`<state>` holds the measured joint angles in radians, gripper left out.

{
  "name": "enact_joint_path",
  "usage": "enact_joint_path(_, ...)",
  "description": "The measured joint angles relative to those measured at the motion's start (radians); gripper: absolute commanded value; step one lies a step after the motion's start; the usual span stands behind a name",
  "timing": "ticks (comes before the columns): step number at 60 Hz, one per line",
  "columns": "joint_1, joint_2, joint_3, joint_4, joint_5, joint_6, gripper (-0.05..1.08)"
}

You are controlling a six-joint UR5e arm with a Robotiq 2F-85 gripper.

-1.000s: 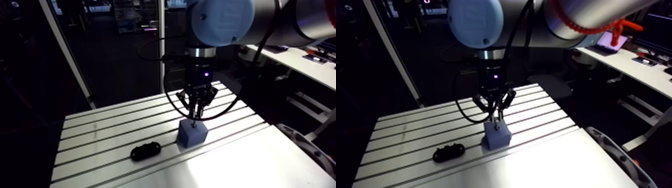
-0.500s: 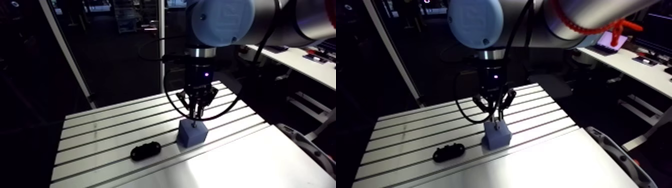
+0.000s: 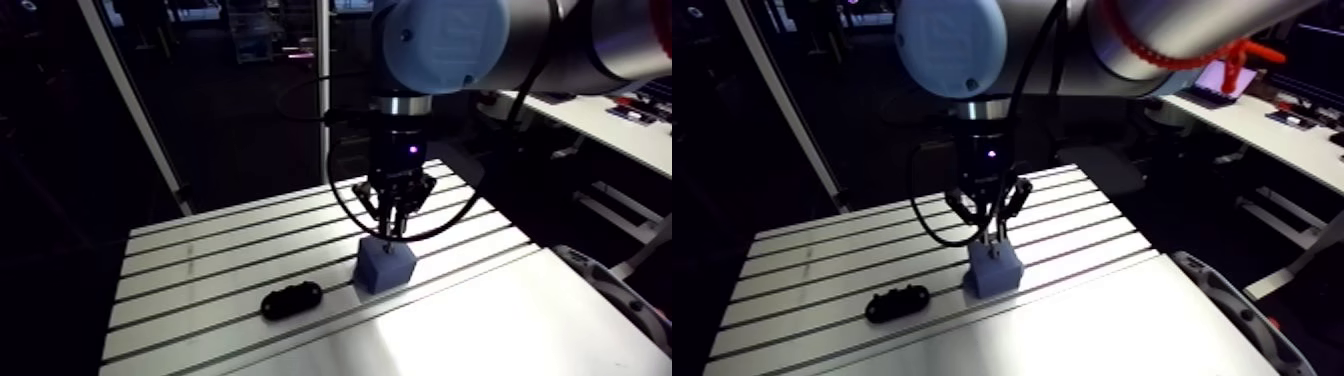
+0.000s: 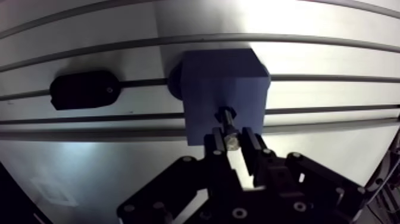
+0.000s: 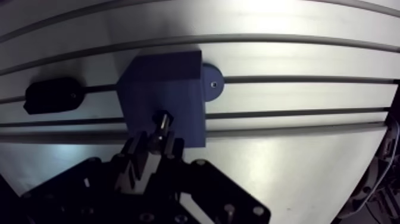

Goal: Pick up the M10 bolt and insert it into the hex recess until seated.

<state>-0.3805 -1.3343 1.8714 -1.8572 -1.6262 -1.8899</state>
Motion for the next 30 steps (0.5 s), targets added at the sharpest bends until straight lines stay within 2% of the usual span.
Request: enact_joint_path(30,0.001,0.007,-0.005,-0.002,0.001,0.001,1.07)
